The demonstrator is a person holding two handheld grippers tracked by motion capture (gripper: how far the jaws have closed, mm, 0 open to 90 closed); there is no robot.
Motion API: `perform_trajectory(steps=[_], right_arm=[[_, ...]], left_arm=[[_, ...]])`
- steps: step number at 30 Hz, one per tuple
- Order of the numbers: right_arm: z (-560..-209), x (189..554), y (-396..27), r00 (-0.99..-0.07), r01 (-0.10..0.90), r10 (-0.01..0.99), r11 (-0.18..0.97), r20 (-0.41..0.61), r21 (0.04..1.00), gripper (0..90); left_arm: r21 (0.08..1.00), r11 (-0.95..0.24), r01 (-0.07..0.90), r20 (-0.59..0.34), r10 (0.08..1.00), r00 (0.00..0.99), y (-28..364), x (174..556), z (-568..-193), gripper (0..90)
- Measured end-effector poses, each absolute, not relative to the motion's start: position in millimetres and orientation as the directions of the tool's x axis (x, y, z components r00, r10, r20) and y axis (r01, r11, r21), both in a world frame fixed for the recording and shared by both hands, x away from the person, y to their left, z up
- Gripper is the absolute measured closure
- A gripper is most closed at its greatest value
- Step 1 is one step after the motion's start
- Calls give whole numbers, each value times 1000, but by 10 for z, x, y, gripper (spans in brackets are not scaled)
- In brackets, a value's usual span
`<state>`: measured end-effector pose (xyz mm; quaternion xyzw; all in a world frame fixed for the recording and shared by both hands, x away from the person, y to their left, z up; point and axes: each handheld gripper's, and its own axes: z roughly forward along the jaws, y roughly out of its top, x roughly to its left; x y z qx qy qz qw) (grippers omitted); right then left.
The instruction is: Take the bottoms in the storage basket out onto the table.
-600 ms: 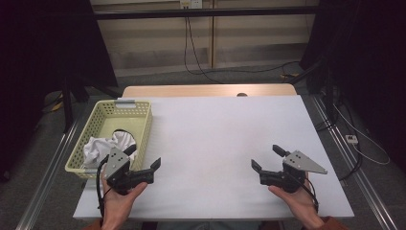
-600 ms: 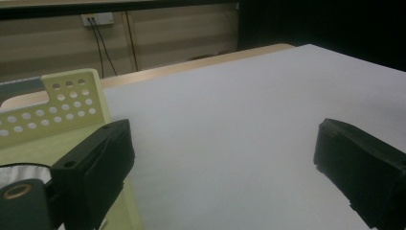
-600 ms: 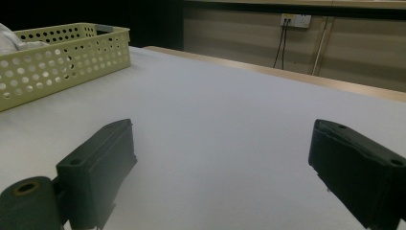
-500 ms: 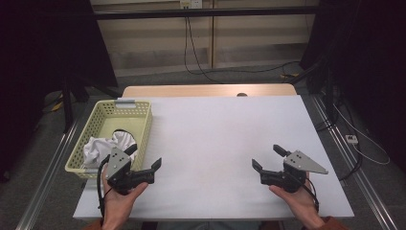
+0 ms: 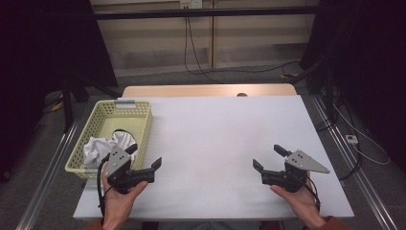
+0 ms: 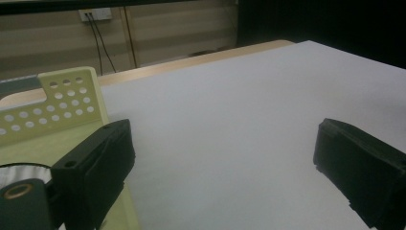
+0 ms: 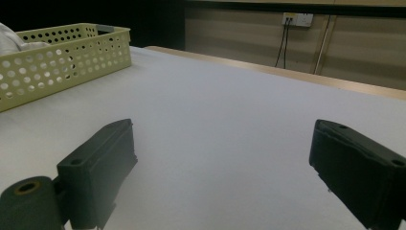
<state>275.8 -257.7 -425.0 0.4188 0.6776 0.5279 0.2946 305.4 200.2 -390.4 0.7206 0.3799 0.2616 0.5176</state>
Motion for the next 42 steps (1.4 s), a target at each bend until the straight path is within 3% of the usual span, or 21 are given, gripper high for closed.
perform_trajectory(steps=[18, 42], right_arm=[[-4262, 2782, -2553, -487, 267, 872, 100, 45, 959, 78], [-4243, 2780, -2510, -497, 260, 867, 100, 44, 960, 76]], left_arm=[[933, -206, 293, 1, 819, 574, 2084, 3052, -3836, 66], [943, -161, 292, -26, 838, 545, 2330, 2994, -3693, 62]])
